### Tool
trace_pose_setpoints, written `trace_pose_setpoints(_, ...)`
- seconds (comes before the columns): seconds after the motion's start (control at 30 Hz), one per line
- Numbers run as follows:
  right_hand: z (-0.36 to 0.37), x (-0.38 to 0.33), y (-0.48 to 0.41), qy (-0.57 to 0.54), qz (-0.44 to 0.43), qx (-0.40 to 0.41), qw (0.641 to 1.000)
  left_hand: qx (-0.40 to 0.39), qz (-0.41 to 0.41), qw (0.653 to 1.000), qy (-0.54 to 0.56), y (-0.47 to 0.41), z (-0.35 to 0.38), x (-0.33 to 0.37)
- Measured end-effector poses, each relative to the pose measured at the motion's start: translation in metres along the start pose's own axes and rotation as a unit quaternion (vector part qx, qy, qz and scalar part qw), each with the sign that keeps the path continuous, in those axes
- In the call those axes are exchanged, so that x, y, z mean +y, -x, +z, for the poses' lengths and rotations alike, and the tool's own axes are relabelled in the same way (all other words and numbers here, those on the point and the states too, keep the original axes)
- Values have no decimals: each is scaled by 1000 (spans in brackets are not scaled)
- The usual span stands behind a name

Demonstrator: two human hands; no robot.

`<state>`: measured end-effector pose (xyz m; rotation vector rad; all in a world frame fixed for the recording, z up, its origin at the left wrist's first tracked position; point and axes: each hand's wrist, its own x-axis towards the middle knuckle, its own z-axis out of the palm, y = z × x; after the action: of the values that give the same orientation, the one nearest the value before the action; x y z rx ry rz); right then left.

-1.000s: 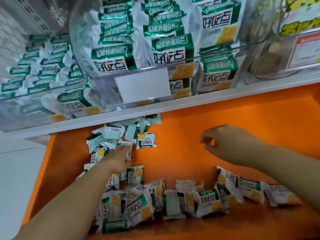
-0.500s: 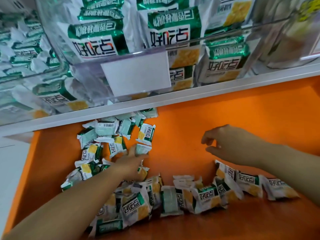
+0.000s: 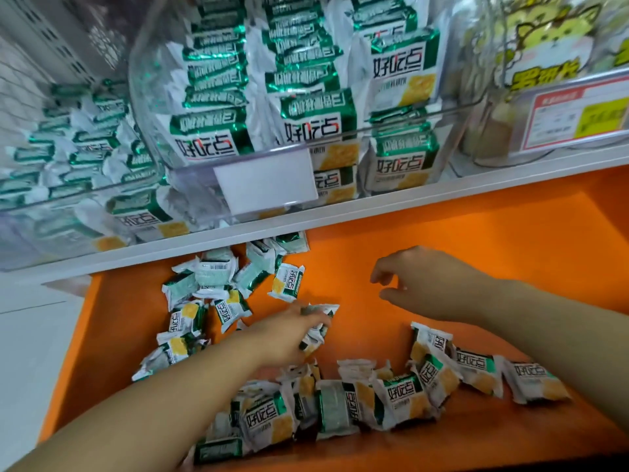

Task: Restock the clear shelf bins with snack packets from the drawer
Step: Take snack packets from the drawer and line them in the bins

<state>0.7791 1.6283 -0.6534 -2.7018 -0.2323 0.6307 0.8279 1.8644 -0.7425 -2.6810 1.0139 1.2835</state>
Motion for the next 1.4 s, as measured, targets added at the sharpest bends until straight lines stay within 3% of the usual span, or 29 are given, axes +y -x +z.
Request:
trace_pose_setpoints(0.3,-36,-41,43,-42,-48,2,998,82,100,985,110,95,-66,70)
trace_pose_setpoints(0.6,-63,-63,102,-290,-119,55,948,205,133,962,118,173,-89,113)
trace_pose_setpoints(0.8,-61,-63,112,-219,-122,194,948,255,155,941,158,177,-82,126)
trace_pose_setpoints(1.0,-77,-45,105,-235,-36,229,944,360,112,892,249,177,-91,110)
trace_pose_setpoints(1.23,-88,-46,95,-367,-46,166,914,370,51,879,297,168,-95,102)
trace_pose_setpoints(1.4,-88,-51,102,-384,-79,109,913,321,36,886,332,166,-96,97)
